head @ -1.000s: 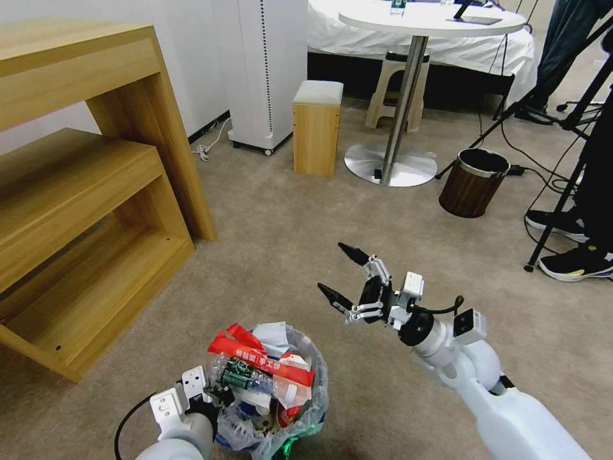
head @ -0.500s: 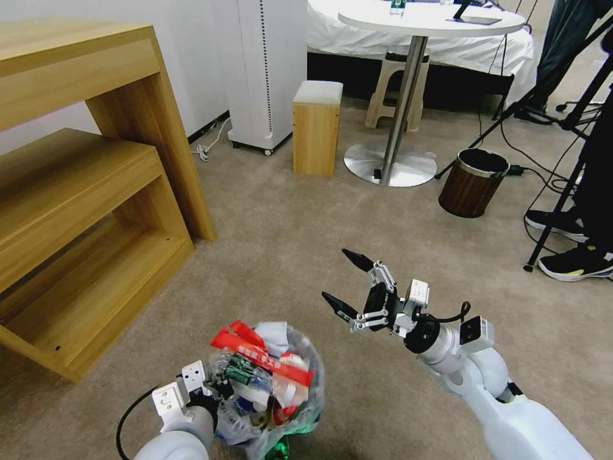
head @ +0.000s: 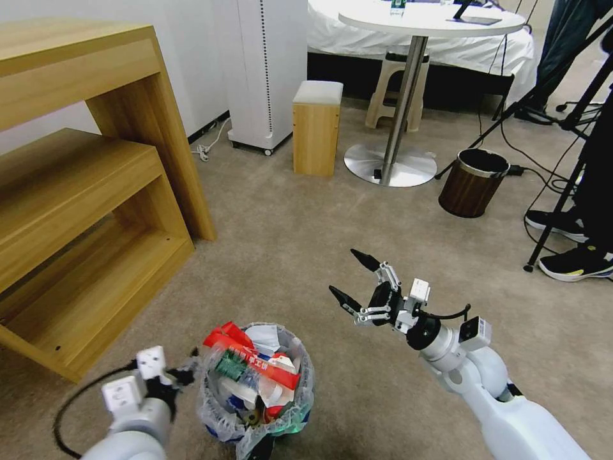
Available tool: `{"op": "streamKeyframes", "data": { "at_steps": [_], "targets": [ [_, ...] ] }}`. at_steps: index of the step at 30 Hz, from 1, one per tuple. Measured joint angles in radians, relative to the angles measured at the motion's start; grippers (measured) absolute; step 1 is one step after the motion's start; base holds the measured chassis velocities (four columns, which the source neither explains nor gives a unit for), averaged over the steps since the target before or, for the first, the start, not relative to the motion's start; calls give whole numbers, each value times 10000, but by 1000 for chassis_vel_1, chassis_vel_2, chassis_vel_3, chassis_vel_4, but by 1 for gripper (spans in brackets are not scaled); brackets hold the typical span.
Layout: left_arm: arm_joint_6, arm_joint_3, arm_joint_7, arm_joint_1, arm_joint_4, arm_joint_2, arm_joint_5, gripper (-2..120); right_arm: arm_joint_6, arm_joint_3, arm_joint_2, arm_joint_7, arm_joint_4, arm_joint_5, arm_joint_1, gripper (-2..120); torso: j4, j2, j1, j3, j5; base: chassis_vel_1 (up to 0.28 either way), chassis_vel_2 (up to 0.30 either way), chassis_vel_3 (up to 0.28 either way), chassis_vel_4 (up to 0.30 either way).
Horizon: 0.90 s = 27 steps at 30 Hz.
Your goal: Pick up the trash bin and place the garbage on the floor into it.
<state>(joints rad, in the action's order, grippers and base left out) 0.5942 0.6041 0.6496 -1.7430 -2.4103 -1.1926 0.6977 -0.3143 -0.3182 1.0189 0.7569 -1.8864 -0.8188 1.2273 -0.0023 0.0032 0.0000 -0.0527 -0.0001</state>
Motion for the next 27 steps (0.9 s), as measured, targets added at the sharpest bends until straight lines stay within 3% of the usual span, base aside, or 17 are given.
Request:
{"op": "streamKeyframes", "data": {
  "at_steps": [2,3,4,6,7,10,12,14,16,20,27],
  "targets": [
    [-279,324,-266,-52,-57,71,-486,90,-72,-194,39,-108,-109,56,156,100,-1,0,0,1,-1,0,0,0,0],
    [-916,597,-887,-83,-80,46,-1234,96,-201,-421,90,-438,-246,303,286,100,0,0,0,0,-1,0,0,0,0],
    [-916,597,-887,-83,-80,46,-1234,96,-201,-421,90,-438,-246,303,286,100,0,0,0,0,-1,0,0,0,0],
    [-1603,810,-1609,-123,-167,-66,-1969,99,-411,-755,208,-1154,-424,1035,471,100,1,0,0,1,-1,0,0,0,0],
    [-2349,952,-2295,-141,-343,-264,-2521,100,-594,-1350,515,-2086,-698,2213,814,100,2,0,0,0,2,0,0,0,0],
    [-2975,1072,-2811,-108,-430,-430,-3102,100,-644,-2010,868,-2965,-1072,3013,1283,100,0,0,0,0,1,0,0,0,0],
    [-4095,1390,-3870,-65,-385,-651,-4374,100,-605,-2888,1305,-4476,-1769,3340,2109,100,-3,1,0,2,2,0,0,0,0],
    [-4483,1469,-4212,-44,-329,-842,-4838,100,-550,-3321,1432,-5038,-2012,3355,2459,100,-3,1,0,2,1,0,0,0,0],
    [-4951,1398,-4574,12,-269,-1493,-5532,100,-477,-4195,1652,-5696,-2222,3445,2951,100,0,1,-1,2,1,0,0,0,0],
    [-5596,1126,-4914,141,-18,-2249,-6230,100,-478,-5151,1958,-6029,-2229,3616,3330,100,0,1,-1,2,3,0,0,0,0],
    [-6723,1065,-5747,400,645,-2506,-6479,100,-811,-5977,2565,-6871,-2035,3823,3936,100,-1,1,0,2,1,0,0,0,0]
  ]
}}
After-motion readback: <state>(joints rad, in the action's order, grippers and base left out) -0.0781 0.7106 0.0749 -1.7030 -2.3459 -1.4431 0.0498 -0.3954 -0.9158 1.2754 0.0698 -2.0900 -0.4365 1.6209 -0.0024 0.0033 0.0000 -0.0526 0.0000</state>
